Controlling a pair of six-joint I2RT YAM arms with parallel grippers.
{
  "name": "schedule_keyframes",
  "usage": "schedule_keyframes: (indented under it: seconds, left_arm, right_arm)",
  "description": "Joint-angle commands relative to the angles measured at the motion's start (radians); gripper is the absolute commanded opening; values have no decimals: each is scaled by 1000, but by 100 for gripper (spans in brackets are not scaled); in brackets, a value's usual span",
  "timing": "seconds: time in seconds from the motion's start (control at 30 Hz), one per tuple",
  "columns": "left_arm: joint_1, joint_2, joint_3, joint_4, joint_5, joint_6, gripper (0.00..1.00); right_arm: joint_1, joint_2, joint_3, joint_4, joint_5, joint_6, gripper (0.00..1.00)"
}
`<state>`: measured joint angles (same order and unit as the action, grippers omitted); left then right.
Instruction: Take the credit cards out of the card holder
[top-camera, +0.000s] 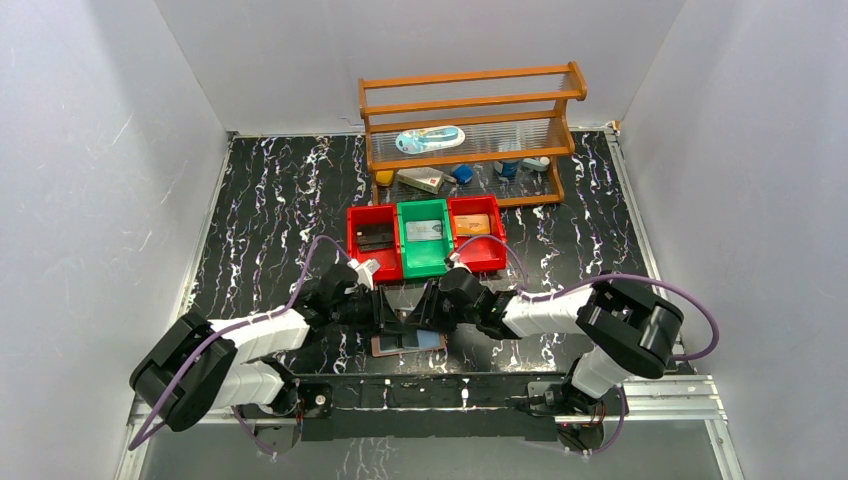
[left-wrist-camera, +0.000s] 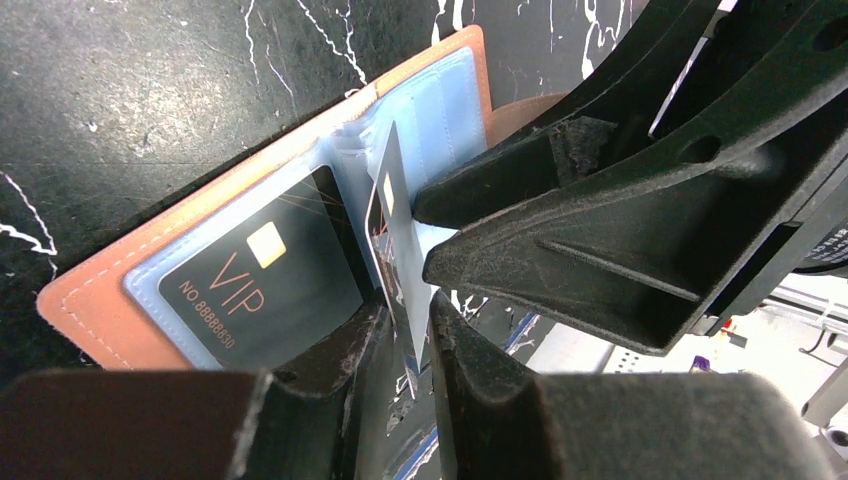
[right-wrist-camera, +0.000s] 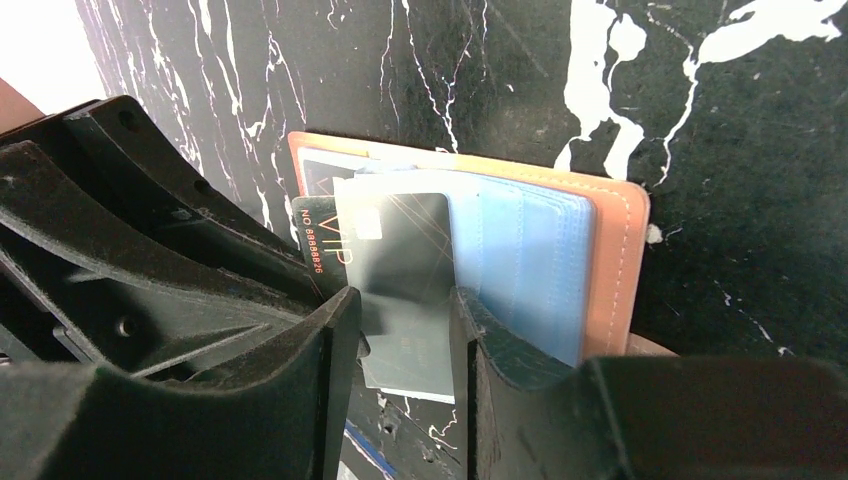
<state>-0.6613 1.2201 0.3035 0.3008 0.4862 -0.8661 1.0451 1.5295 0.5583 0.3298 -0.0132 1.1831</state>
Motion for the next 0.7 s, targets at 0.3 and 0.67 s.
schedule_keyframes:
  seconds: [0.3, 0.67]
  left_arm:
    - [-1, -62, -2, -15, -43, -16, 13]
    - [-2, -119, 22, -133, -67, 33, 7]
  right_arm:
    - [1, 33, -20, -45, 18, 25, 46]
    - [0, 18, -12, -100, 52, 24, 46]
